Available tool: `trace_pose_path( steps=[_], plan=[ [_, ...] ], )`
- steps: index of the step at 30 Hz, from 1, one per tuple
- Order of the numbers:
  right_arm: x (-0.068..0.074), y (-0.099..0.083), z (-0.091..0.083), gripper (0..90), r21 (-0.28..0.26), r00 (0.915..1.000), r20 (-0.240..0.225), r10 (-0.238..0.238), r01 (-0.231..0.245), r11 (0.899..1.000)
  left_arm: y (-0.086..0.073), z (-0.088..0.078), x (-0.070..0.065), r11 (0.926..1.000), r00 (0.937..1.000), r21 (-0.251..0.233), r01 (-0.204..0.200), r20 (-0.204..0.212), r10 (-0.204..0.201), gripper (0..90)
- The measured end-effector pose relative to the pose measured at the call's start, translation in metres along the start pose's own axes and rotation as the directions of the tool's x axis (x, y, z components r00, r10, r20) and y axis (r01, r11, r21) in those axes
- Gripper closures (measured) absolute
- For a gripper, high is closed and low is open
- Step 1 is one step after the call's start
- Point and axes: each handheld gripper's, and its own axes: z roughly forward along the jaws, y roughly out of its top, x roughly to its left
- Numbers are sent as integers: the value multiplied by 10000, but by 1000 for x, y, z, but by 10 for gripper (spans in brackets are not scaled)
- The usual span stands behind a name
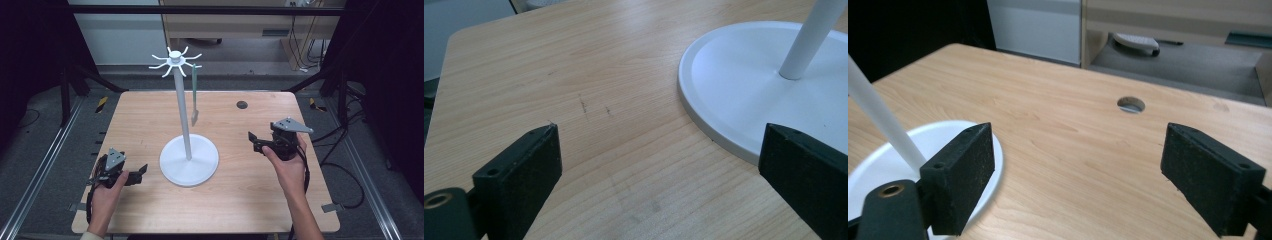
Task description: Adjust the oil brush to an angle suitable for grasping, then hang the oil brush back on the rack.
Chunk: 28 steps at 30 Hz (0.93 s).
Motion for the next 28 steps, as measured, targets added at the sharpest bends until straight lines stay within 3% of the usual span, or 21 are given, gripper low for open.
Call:
trace_pose_path(
  steps=[8,14,17,20,24,26,28],
  plan=[
    [-14,-23,17,124,748,9994,342,52,-78,9972,0,0,0,10000,10000,-4,-10,-2,10,32],
    [-21,-39,27,129,1423,9998,166,-52,28,9898,1,-1,0,10000,10000,-66,8,-20,-8,32],
    [-23,-47,35,167,1809,9999,130,22,-45,9835,1,-1,0,10000,10000,-60,13,-62,-14,32],
    [-26,-59,46,198,2444,9999,-45,93,-79,9696,0,-1,2,10000,9996,-67,2,-273,-4,30],
    [-28,-73,56,160,2902,9993,-116,369,-319,9564,0,-1,3,10000,9994,-57,41,-338,-43,31],
    [-28,-84,63,112,3254,9993,-254,266,-169,9454,0,-1,4,10000,9994,-62,33,-347,-35,30],
    [-25,-87,65,109,3309,9995,-256,204,-108,9436,0,0,4,10000,9994,-61,19,-349,-21,30]
  ],
)
